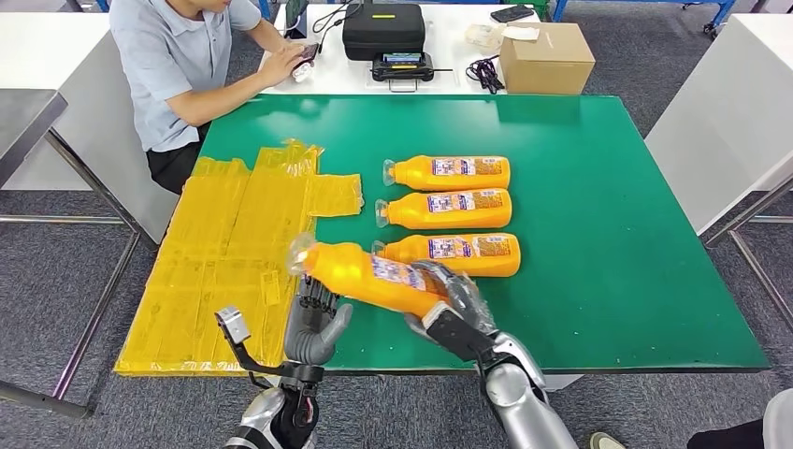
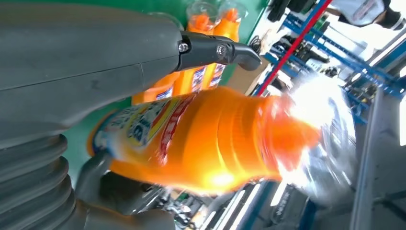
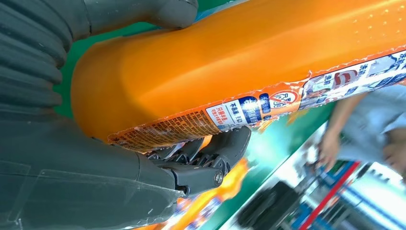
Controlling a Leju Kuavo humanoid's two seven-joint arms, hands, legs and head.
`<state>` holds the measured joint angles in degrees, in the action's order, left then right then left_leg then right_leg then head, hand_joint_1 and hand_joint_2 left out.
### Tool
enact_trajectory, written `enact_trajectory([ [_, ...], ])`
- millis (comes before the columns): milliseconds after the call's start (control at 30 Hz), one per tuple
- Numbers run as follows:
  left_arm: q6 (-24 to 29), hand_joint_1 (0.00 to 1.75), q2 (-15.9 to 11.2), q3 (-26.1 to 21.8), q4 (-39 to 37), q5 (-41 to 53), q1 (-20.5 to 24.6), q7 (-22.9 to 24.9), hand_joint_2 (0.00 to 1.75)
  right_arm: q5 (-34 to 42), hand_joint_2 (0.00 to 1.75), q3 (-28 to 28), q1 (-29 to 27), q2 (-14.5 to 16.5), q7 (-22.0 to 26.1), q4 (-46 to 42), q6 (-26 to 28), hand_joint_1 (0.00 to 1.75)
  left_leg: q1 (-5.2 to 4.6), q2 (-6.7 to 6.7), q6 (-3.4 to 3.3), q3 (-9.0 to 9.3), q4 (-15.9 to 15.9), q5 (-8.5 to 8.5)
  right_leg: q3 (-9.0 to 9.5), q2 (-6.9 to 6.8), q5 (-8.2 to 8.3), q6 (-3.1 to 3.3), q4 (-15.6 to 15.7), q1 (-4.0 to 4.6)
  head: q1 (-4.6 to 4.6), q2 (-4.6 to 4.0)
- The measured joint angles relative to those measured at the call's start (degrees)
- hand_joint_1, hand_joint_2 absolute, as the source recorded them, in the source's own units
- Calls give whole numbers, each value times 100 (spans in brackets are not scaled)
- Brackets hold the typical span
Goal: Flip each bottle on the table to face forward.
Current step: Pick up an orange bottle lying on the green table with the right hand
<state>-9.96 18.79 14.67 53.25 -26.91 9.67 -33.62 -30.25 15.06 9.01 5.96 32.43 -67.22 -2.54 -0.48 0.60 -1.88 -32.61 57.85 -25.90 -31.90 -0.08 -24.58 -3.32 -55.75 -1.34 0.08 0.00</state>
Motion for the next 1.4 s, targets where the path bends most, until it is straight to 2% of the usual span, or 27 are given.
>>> enact_trajectory([
  [200,69,0,9,-105,-1,12,116,-108,175,90,175,341,76,75,15,40,-111,175,0,0,0,-1,0,0,0,0,0,0,0,0,1,0],
  [367,-367,0,22,-191,-108,-410,194,221,175,158,175,516,148,102,15,56,-127,175,-1,-1,0,-1,0,0,0,0,0,0,0,-1,1,0],
  [533,-385,0,42,-203,-254,-246,278,-60,175,250,175,629,206,114,20,63,-191,175,-1,-1,0,-1,0,0,0,1,0,0,0,0,1,0],
  [567,-408,4,46,-200,-274,-218,290,-119,175,267,175,659,221,114,20,66,-201,175,0,-2,0,-1,0,0,-1,1,0,0,0,0,1,0],
  [600,-429,16,49,-198,-283,-191,297,-166,175,277,175,687,237,116,20,73,-208,175,0,-2,0,-1,0,0,-1,1,0,0,0,0,1,0],
  [667,-446,103,53,-193,-287,-146,306,-228,175,290,175,744,264,125,20,94,-221,175,0,-1,0,-1,0,0,-1,0,0,0,0,0,1,0],
  [700,-445,143,55,-192,-286,-132,310,-244,175,296,175,769,271,131,20,104,-227,175,0,-1,0,-1,0,0,-1,0,0,0,0,0,1,0],
  [733,-439,175,55,-191,-286,-125,312,-253,175,303,175,791,274,136,19,114,-233,175,0,-1,0,-1,0,0,-1,0,0,0,0,0,1,0],
  [1100,-324,175,55,-203,-270,-85,312,-303,175,397,175,897,281,152,8,236,-256,175,0,-1,0,-1,0,0,-1,1,0,0,0,0,1,0],
  [1133,-300,175,55,-208,-264,-84,312,-308,175,406,175,899,282,156,3,249,-257,169,0,-1,0,-1,0,0,-1,1,0,0,0,0,1,0],
  [1167,-283,175,55,-213,-255,-82,311,-312,175,414,175,900,284,160,-2,263,-257,140,0,-1,0,-1,0,0,-1,0,0,0,0,0,1,0],
  [1233,-262,175,55,-222,-226,-76,309,-322,175,425,175,904,295,167,-14,293,-258,52,0,-1,0,-1,0,0,-1,0,0,0,0,0,1,0],
  [1267,-258,175,55,-226,-205,-72,304,-328,175,427,175,906,300,169,-18,308,-258,14,0,-1,0,-1,0,0,-1,1,0,0,0,0,1,0],
  [1300,-252,175,55,-231,-178,-63,297,-338,175,424,175,909,304,169,-29,322,-258,0,0,-1,0,-2,0,0,-1,1,0,0,0,0,1,0],
  [1400,-220,175,55,-245,-39,-27,255,-360,175,407,175,916,299,178,-98,385,-238,0,0,0,0,-2,0,0,-1,0,0,0,0,0,1,0],
])
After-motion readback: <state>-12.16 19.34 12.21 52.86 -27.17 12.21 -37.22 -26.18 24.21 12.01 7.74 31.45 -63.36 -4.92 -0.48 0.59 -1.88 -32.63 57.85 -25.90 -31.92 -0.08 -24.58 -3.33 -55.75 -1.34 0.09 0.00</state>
